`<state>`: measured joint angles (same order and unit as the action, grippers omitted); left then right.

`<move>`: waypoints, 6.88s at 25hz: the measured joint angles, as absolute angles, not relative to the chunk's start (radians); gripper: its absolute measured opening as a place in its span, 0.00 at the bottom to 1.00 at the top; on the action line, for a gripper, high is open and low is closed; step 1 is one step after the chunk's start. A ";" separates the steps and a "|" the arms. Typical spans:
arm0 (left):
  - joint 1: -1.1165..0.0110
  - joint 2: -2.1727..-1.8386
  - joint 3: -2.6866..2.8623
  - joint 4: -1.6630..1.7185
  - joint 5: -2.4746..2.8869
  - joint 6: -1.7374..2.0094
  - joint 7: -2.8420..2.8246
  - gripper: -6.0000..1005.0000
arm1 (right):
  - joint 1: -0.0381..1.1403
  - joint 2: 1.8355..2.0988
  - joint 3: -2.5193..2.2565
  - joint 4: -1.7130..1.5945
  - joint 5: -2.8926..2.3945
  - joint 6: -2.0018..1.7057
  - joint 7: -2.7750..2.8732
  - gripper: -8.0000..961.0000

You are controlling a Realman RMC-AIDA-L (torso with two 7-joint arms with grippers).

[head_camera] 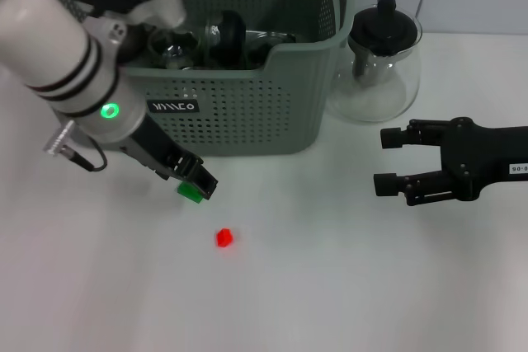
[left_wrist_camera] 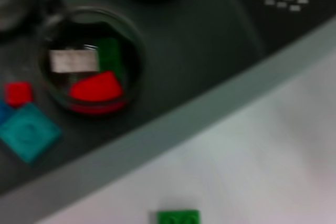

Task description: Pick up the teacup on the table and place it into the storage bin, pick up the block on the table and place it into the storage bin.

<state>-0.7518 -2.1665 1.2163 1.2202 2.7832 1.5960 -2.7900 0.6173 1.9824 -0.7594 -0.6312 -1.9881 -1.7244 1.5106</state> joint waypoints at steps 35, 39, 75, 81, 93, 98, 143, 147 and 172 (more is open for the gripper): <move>-0.789 -2.169 1.402 0.976 2.856 1.288 -2.929 0.73 | 0.632 1.985 -0.760 -0.632 -1.988 -1.723 1.506 0.98; -0.796 -2.169 1.402 0.961 2.856 1.280 -2.929 0.73 | 0.632 1.985 -0.759 -0.632 -1.988 -1.723 1.505 0.98; -0.815 -2.167 1.428 0.902 2.856 1.245 -2.922 0.60 | 0.632 1.983 -0.759 -0.632 -1.988 -1.723 1.505 0.98; -0.807 -2.167 1.429 0.942 2.856 1.266 -2.922 0.40 | 0.630 1.983 -0.755 -0.632 -1.988 -1.729 1.505 0.98; -0.591 -2.170 1.214 1.571 2.452 1.700 -2.734 0.42 | 0.620 1.979 -0.750 -0.632 -1.984 -1.729 1.504 0.98; -0.654 -2.136 1.078 1.649 2.336 1.696 -2.699 0.43 | 0.620 1.980 -0.747 -0.632 -1.980 -1.729 1.509 0.98; -0.484 -2.160 0.910 1.671 2.103 2.011 -2.186 0.83 | 0.626 1.977 -0.725 -0.630 -1.979 -1.723 1.531 0.98; -0.492 -2.165 0.988 1.537 2.222 1.940 -2.068 0.83 | 0.626 1.980 -0.728 -0.625 -1.983 -1.710 1.531 0.98; -0.586 -2.171 1.378 1.110 2.542 1.365 -1.932 0.75 | 0.620 2.007 -0.728 -0.623 -1.983 -1.708 1.543 0.98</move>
